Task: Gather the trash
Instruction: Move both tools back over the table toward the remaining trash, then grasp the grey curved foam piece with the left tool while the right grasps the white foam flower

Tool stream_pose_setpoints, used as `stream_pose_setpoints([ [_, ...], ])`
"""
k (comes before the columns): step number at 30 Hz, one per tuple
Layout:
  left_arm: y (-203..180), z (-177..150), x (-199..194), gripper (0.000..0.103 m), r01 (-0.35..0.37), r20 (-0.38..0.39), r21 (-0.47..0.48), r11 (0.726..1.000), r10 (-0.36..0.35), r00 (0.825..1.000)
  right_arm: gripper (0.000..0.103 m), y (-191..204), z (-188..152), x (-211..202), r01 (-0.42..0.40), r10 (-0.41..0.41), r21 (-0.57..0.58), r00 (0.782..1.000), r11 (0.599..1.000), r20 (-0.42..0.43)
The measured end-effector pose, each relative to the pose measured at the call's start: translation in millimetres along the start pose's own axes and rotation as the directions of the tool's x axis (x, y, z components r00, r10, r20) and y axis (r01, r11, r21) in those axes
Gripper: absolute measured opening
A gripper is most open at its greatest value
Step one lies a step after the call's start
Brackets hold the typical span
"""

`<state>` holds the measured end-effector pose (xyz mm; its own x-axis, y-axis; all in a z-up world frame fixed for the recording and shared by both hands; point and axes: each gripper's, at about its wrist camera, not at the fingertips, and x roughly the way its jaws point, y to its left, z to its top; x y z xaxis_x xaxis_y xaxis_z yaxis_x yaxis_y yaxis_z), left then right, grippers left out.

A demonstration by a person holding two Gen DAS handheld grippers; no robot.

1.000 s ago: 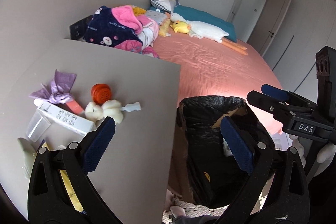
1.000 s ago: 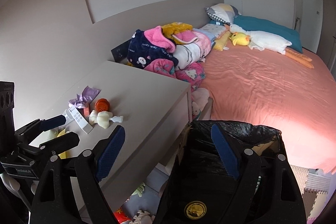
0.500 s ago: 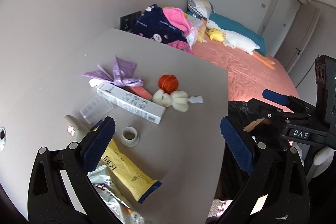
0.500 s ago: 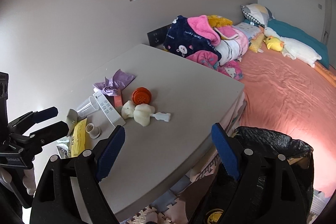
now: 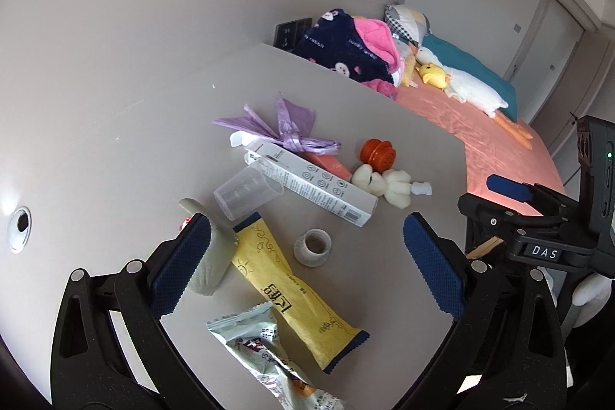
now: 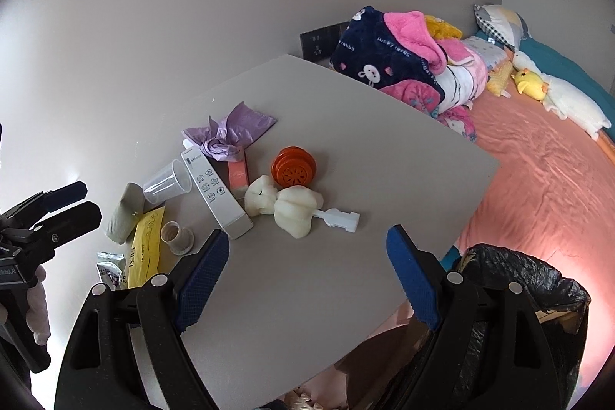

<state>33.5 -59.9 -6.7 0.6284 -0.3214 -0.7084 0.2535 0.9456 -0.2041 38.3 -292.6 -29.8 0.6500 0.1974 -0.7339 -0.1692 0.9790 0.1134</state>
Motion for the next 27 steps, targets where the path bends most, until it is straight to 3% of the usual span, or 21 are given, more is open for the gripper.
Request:
stream_pose_setpoints([
  [6, 18.1, 0.1, 9.2, 0.097, -0.057, -0.017, -0.019, 0.998, 0.057, 0.998, 0.084, 6.5, 5.3, 24.0, -0.007, 0.006, -0.025, 0.999, 1.0, -0.041],
  [12, 36.9, 0.1, 25.9, 0.088, -0.1, -0.067, -0.046, 0.994, 0.097, 0.993, 0.084, 9.2, 12.0, 53.9, 0.003, -0.008, -0.056, 0.996, 0.998, -0.084],
  [22, 60.7, -0.9, 51.4, 0.088, -0.135, -0.125, -0.083, 0.987, 0.124, 0.984, 0.082, 9.7, 23.0, 92.9, 0.022, -0.038, -0.125, 0.991, 0.992, -0.131],
  [27, 67.7, -2.2, 62.6, 0.084, -0.137, -0.149, -0.095, 0.986, 0.122, 0.981, 0.07, 13.5, 24.6, 103.1, -0.013, -0.011, -0.146, 0.987, 0.989, -0.162],
])
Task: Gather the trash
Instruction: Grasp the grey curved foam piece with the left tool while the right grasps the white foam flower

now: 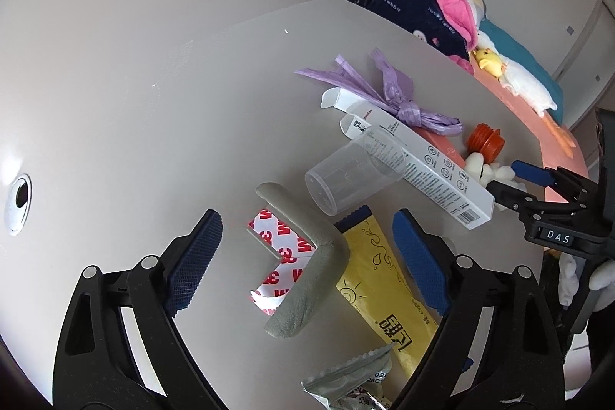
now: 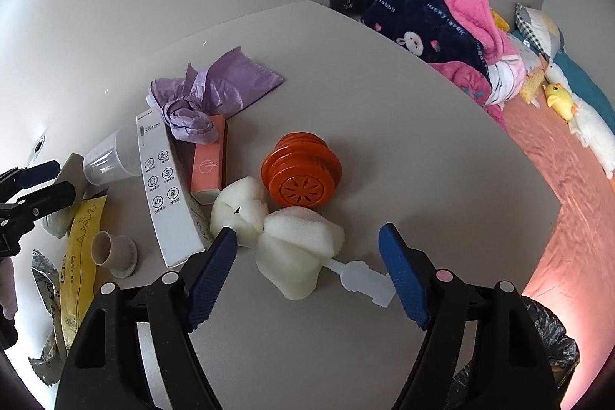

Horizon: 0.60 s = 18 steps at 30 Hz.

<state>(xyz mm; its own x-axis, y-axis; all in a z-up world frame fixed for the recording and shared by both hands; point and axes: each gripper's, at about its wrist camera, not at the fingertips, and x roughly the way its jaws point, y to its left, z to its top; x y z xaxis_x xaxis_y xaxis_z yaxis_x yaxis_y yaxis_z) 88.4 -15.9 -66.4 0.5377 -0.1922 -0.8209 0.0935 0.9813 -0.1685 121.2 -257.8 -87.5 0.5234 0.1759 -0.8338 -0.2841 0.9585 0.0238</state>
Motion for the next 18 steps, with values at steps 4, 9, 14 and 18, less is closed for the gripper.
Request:
stream_pose_setpoints([
  [4, 5.5, 0.0, 10.5, 0.067, -0.008, -0.027, -0.016, 1.0, 0.008, 1.0, 0.056, 4.7, 0.3, 1.7, -0.032, 0.032, -0.016, 0.999, 0.999, -0.016],
  [9, 9.4, -4.2, 14.6, 0.057, -0.019, -0.034, -0.028, 0.999, 0.018, 0.999, 0.043, 10.0, -2.0, -0.2, -0.031, 0.03, -0.028, 0.999, 0.999, -0.027],
  [14, 13.5, -3.6, 13.2, 0.056, 0.003, -0.05, -0.052, 0.999, -0.005, 0.999, 0.037, 7.6, -3.1, -6.1, -0.058, 0.059, 0.032, 0.998, 0.998, -0.024],
  [18, 14.3, -4.7, 10.0, 0.055, 0.011, -0.052, -0.06, 0.998, -0.014, 0.999, 0.036, 7.5, -2.9, -17.7, -0.072, 0.072, 0.061, 0.997, 0.996, 0.01],
])
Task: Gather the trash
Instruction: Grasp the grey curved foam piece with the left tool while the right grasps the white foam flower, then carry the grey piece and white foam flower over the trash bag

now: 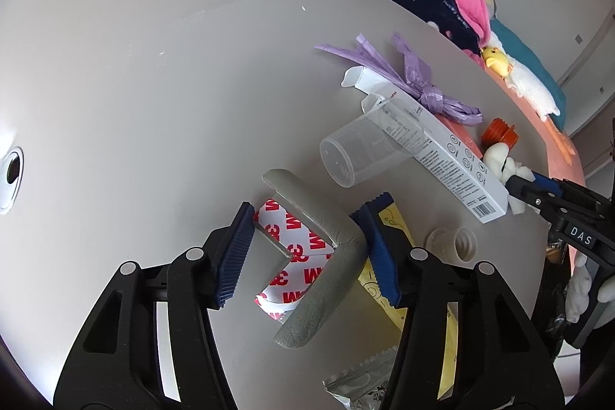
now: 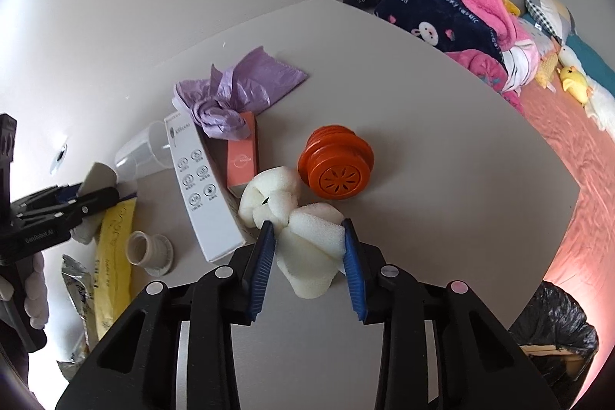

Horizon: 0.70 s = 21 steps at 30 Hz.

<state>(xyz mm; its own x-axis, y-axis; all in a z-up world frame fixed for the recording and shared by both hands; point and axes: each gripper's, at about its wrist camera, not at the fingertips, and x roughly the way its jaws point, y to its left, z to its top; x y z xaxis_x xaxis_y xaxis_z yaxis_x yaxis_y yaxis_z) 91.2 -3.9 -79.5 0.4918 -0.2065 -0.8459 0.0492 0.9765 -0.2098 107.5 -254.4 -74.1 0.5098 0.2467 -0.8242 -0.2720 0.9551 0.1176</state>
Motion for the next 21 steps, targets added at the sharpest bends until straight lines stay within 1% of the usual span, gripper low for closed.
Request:
stream_pose_setpoints([
  [10, -6.9, 1.9, -32.6, 0.055, 0.009, 0.082, 0.015, 1.0, -0.01, 0.997, 0.036, 4.8, 0.7, -32.8, -0.02, 0.019, 0.009, 0.998, 1.0, 0.06],
  [14, -18.2, 3.5, -47.1, 0.055, 0.01, 0.107, 0.042, 0.999, -0.015, 0.994, 0.036, 2.4, -2.7, -48.4, -0.026, 0.024, 0.019, 0.996, 0.999, 0.087],
  [21, -45.5, 5.5, -65.2, 0.055, 0.047, 0.137, 0.092, 0.995, -0.059, 0.989, 0.036, -6.2, -15.7, -78.0, -0.021, 0.015, 0.043, 0.99, 0.999, 0.137],
])
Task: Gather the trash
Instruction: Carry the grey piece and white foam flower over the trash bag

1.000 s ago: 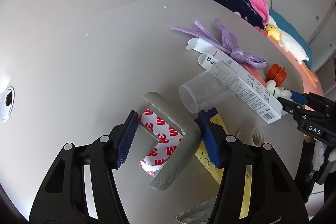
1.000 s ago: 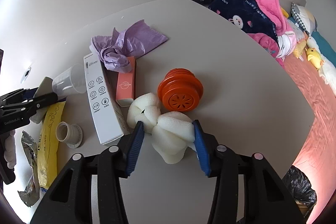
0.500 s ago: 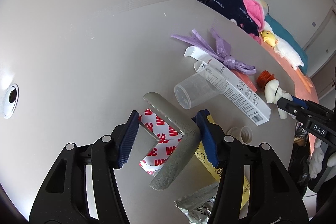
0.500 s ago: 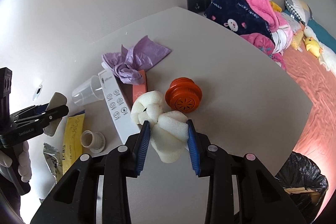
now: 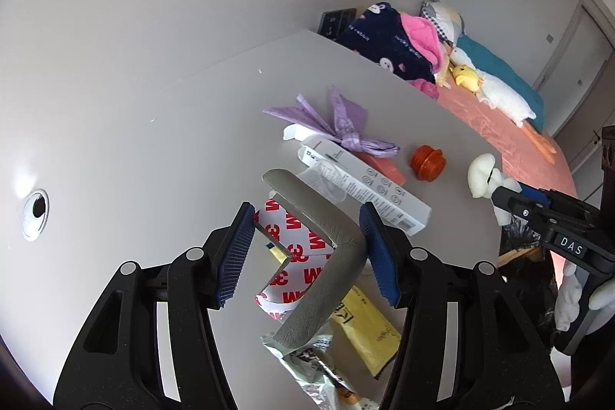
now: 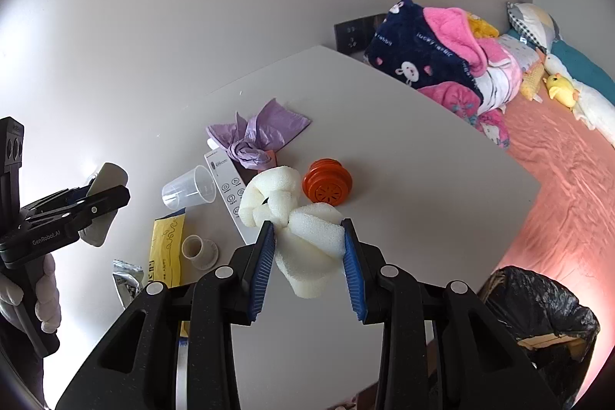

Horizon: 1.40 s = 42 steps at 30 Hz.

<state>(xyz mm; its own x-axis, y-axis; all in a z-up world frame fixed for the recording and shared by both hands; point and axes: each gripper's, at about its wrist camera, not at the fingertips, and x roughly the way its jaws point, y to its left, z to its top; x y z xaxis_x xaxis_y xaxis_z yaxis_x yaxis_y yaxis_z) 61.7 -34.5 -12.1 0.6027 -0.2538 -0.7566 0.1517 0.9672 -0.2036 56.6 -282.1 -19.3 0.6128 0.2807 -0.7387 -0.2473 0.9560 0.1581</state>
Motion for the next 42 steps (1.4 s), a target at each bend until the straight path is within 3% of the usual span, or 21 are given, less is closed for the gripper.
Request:
stream_pose_setpoints([
  [11, -62.0, 3.0, -6.4, 0.055, 0.09, 0.008, 0.109, 0.99, -0.091, 0.996, 0.037, -30.6, -23.5, -47.9, 0.046, -0.05, 0.071, 0.997, 0.996, 0.057],
  [22, -133.2, -2.9, -1.7, 0.055, 0.186, -0.018, 0.217, 0.958, -0.187, 0.982, 0.037, -74.1, -51.7, -92.8, 0.115, -0.13, 0.149, 0.987, 0.982, 0.092],
  [31, -186.2, -11.1, 1.0, 0.055, 0.259, -0.046, 0.296, 0.919, -0.257, 0.965, 0.037, -106.7, -75.0, -125.7, 0.173, -0.201, 0.217, 0.974, 0.961, 0.11],
  [42, -246.0, -22.7, 0.6, 0.055, 0.365, -0.098, 0.381, 0.849, -0.356, 0.929, 0.037, -137.3, -103.1, -165.8, 0.243, -0.289, 0.296, 0.949, 0.924, 0.123],
])
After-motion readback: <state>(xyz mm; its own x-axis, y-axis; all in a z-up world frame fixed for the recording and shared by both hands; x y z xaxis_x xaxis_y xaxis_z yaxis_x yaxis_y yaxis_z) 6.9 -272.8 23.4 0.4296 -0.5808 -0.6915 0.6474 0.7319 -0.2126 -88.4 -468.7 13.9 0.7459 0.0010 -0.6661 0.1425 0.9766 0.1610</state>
